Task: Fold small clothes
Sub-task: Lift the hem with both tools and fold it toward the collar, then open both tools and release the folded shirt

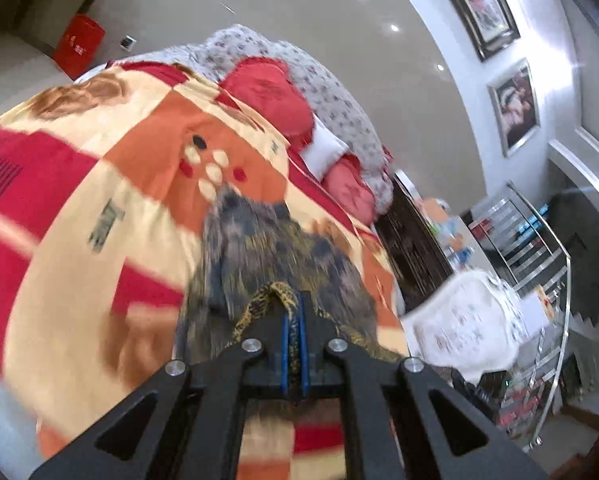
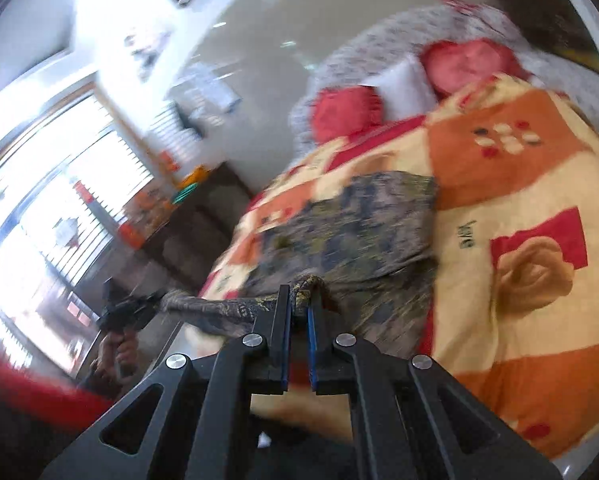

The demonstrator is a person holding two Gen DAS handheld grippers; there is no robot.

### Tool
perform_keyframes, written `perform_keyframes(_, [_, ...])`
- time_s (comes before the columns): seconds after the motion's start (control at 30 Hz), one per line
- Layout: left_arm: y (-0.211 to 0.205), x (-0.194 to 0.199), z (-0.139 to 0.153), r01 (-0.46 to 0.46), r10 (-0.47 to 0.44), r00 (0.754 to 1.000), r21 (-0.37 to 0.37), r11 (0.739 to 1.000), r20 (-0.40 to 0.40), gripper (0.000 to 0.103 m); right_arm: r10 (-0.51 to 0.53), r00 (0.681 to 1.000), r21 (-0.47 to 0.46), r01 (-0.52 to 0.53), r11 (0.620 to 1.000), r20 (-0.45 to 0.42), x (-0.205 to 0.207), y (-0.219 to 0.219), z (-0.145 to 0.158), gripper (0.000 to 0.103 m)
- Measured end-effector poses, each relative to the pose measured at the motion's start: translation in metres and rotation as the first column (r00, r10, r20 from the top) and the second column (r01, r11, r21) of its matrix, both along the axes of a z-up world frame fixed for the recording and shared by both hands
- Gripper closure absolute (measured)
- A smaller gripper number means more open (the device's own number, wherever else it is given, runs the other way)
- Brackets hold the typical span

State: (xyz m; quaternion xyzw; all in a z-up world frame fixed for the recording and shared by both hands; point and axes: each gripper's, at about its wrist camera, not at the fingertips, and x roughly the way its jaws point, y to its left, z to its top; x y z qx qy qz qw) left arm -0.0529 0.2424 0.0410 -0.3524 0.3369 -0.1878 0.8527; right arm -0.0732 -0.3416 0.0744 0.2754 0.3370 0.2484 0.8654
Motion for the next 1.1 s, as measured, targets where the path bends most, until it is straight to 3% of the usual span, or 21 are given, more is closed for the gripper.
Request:
perform_keyframes(0.3, [-0.018,0.146,-0.03,-0.086,0.087,0.996,0.06,0.995,-0.018,0.099,-0.159,0.985,0.029,0.161,0.987,-0.06,0.155,-0.007,-0.036,0.086])
perform_keyframes(0.47, [-0.025,0.212,-0.064,-0.105,0.121,0.983,0.118,0.987,-0.135,0.098,-0.203,0.967,0.002,0.206,0.979,-0.152,0.222,-0.007,-0.061,0.086])
perform_keyframes(0.53, [-0.029,0.225,-0.079,-0.088,0.116,0.972,0.139,0.986,-0.206,0.094,-0.227,0.944,-0.005,0.232,0.973,-0.241,0.246,-0.006,-0.082,0.085])
perform_keyframes(0.63, [-0.027,0.234,-0.091,-0.088,0.136,0.954,0.187,0.978,-0.267,0.079,-0.25,0.902,0.009,0.27,0.963,-0.351,0.26,-0.006,-0.104,0.083])
perform_keyframes(0.67, [-0.023,0.231,-0.088,-0.101,0.154,0.952,0.205,0.973,-0.264,0.061,-0.254,0.895,0.008,0.276,0.961,-0.366,0.26,-0.007,-0.105,0.082])
perform_keyframes(0.7, [-0.019,0.228,-0.084,-0.112,0.166,0.954,0.215,0.97,-0.25,0.043,-0.248,0.899,0.02,0.273,0.962,-0.36,0.257,-0.007,-0.103,0.082])
perform_keyframes(0.77, [-0.007,0.216,-0.066,-0.166,0.216,0.96,0.258,0.952,-0.178,0.035,-0.245,0.925,0.03,0.265,0.964,-0.29,0.245,-0.008,-0.084,0.078])
perform_keyframes(0.83, [-0.004,0.201,-0.05,-0.2,0.244,0.961,0.278,0.94,-0.133,0.036,-0.259,0.943,-0.019,0.261,0.965,-0.208,0.231,-0.007,-0.065,0.075])
perform_keyframes(0.87, [-0.015,0.19,-0.042,-0.178,0.213,0.971,0.275,0.945,-0.105,0.037,-0.252,0.955,-0.056,0.246,0.968,-0.158,0.223,-0.003,-0.052,0.074])
perform_keyframes(0.93, [-0.056,0.181,-0.037,-0.058,0.093,0.991,0.323,0.944,-0.094,0.044,-0.229,0.969,-0.12,0.218,0.968,-0.088,0.213,0.011,-0.037,0.074])
perform_keyframes(0.97, [-0.077,0.179,-0.039,0.008,0.033,0.994,0.361,0.933,-0.108,0.057,-0.196,0.979,-0.153,0.185,0.971,-0.062,0.209,0.025,-0.032,0.074])
perform_keyframes(1.0, [-0.104,0.178,-0.046,0.087,-0.032,0.99,0.408,0.909,-0.139,0.073,-0.152,0.986,-0.183,0.138,0.973,-0.063,0.209,0.04,-0.033,0.074])
perform_keyframes(1.03, [-0.132,0.18,-0.059,0.163,-0.079,0.977,0.46,0.873,-0.196,0.08,-0.096,0.991,-0.232,0.073,0.97,-0.09,0.213,0.06,-0.037,0.074])
perform_keyframes(1.1, [-0.157,0.188,-0.078,0.22,-0.093,0.962,0.521,0.825,-0.258,0.084,-0.027,0.986,-0.386,-0.039,0.922,-0.165,0.226,0.102,-0.053,0.074])
